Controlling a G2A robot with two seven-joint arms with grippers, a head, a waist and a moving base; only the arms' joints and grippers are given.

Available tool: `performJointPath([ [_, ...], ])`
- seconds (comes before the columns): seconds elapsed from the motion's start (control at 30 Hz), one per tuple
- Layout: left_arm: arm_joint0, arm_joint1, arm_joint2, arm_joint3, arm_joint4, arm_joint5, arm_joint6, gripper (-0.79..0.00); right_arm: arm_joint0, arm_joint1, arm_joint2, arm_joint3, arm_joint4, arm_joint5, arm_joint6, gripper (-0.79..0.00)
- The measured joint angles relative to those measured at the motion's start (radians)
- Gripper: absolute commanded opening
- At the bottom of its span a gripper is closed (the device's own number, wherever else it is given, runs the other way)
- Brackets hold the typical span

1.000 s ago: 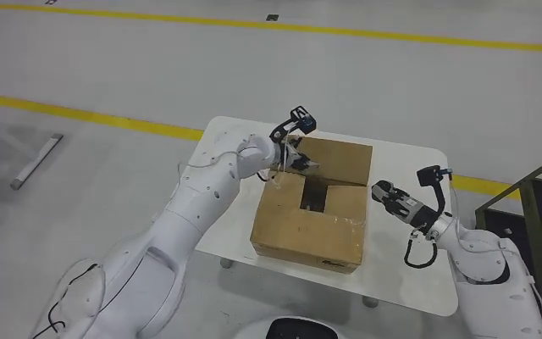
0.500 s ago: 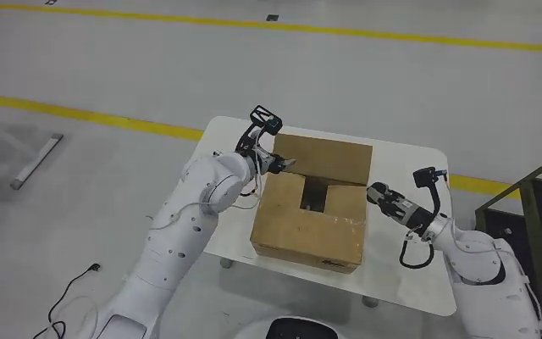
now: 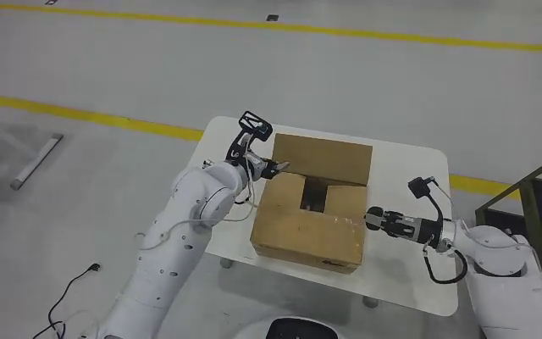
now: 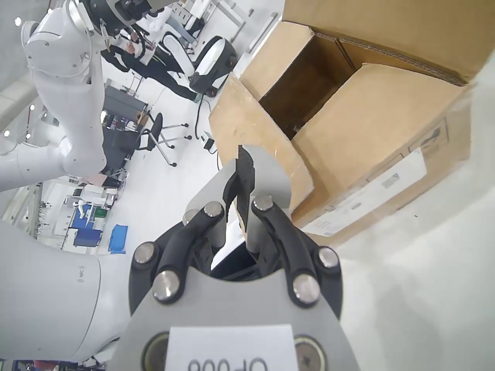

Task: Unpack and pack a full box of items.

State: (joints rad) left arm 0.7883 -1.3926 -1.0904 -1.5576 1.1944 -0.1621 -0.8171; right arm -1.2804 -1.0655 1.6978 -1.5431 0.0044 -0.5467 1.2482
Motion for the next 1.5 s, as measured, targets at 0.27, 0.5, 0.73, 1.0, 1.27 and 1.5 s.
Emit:
performJointPath([
  [0.27, 0.0, 0.0, 0.0, 0.0, 0.0, 0.0, 0.0, 0.0, -0.011, 0.003, -0.019, -0.009, -0.082, 0.024, -0.045, -0.582],
  [0.5, 0.0, 0.0, 0.0, 0.0, 0.0, 0.0, 0.0, 0.0, 0.002, 0.01, -0.048, 0.007, -0.159, 0.043, -0.105, -0.533],
  [0.73, 0.0, 0.0, 0.0, 0.0, 0.0, 0.0, 0.0, 0.0, 0.013, 0.019, -0.06, 0.039, -0.177, 0.044, -0.131, -0.533],
  [1.0, 0.0, 0.0, 0.0, 0.0, 0.0, 0.0, 0.0, 0.0, 0.031, 0.026, -0.108, 0.075, -0.202, 0.043, -0.139, -0.539],
  [1.27, 0.0, 0.0, 0.0, 0.0, 0.0, 0.0, 0.0, 0.0, 0.041, 0.031, -0.15, 0.073, -0.128, 0.026, -0.115, -0.57],
  [1.5, 0.0, 0.0, 0.0, 0.0, 0.0, 0.0, 0.0, 0.0, 0.038, 0.042, -0.161, 0.03, -0.04, -0.042, -0.053, -0.785],
])
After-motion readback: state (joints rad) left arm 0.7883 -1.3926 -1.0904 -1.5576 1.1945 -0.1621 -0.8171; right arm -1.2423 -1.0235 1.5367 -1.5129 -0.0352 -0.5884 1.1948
